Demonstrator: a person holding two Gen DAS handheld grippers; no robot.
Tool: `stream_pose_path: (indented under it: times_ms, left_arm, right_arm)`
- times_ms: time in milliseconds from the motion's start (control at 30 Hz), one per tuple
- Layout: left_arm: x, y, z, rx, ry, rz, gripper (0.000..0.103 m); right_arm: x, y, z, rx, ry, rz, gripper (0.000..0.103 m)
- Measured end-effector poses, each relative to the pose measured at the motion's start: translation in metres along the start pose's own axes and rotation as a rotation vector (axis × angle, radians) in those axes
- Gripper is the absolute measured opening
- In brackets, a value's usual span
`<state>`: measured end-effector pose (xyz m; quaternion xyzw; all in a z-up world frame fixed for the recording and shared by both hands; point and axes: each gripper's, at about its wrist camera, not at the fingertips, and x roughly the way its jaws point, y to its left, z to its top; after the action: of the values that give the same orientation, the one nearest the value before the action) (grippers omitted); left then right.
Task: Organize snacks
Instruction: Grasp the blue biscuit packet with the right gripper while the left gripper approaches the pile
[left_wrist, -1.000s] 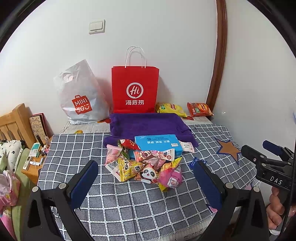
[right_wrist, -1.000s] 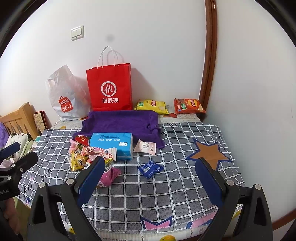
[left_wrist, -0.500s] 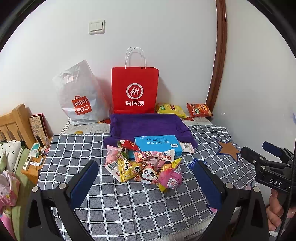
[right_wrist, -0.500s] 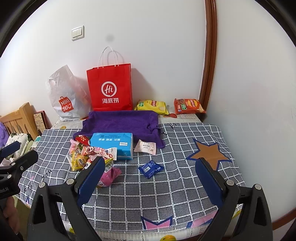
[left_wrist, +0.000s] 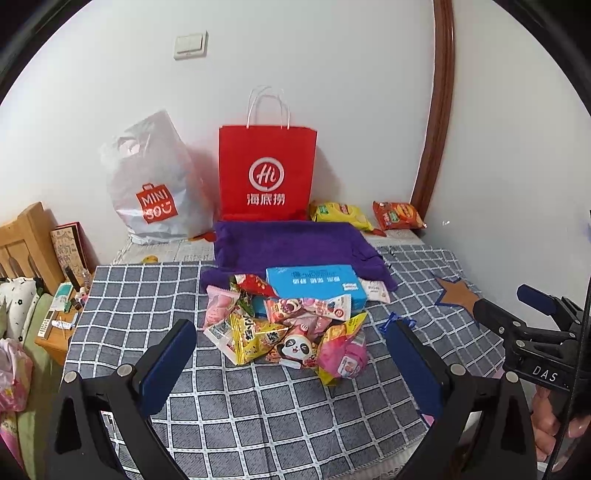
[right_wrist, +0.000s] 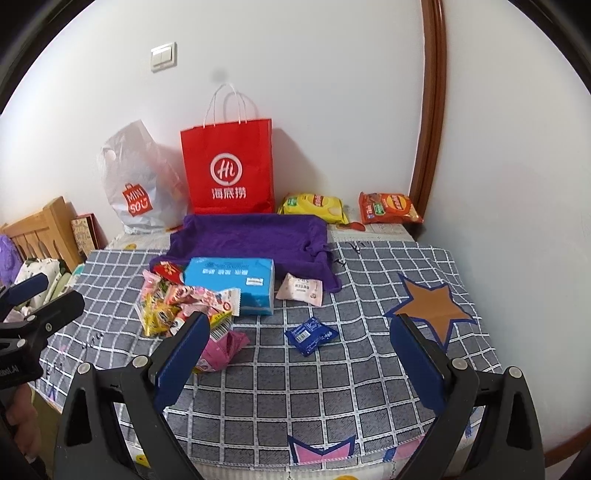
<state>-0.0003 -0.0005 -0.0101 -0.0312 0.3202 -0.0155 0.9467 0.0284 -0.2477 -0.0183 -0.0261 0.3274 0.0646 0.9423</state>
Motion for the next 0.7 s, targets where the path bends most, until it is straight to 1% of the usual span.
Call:
stream_pose_path:
  times_ms: [133, 267, 367, 500, 567, 633, 700]
  left_arm:
    - [0.025, 0.006, -0.006, -0.007, 0.046, 0.01, 0.103]
    - [0.055, 0.016, -0.014, -0.023, 0.102, 0.015, 0.103]
    - [0.078, 0.027, -0.02, -0.04, 0.144, 0.033, 0.103]
    - [0.103, 0.038, -0.026, -0.048, 0.187, 0.045, 0.102]
    - [0.113, 0.043, -0.03, -0.058, 0.209, 0.04, 0.101]
    - [0.123, 0.049, -0.034, -0.07, 0.227, 0.025, 0.098]
    - [0.132, 0.054, -0.037, -0.084, 0.239, 0.014, 0.097]
  right_arm:
    - [0.028, -0.011, -0.008, 0.024, 0.049, -0.008, 0.097]
    - [0.06, -0.028, -0.019, 0.074, 0.125, 0.013, 0.097]
    - [0.087, -0.039, -0.028, 0.122, 0.175, 0.033, 0.097]
    - [0.121, -0.048, -0.039, 0.164, 0.235, 0.046, 0.096]
    - [0.139, -0.05, -0.045, 0.174, 0.266, 0.049, 0.092]
    - [0.152, -0.049, -0.048, 0.179, 0.285, 0.048, 0.086]
    - [0.168, -0.046, -0.051, 0.179, 0.312, 0.052, 0.082]
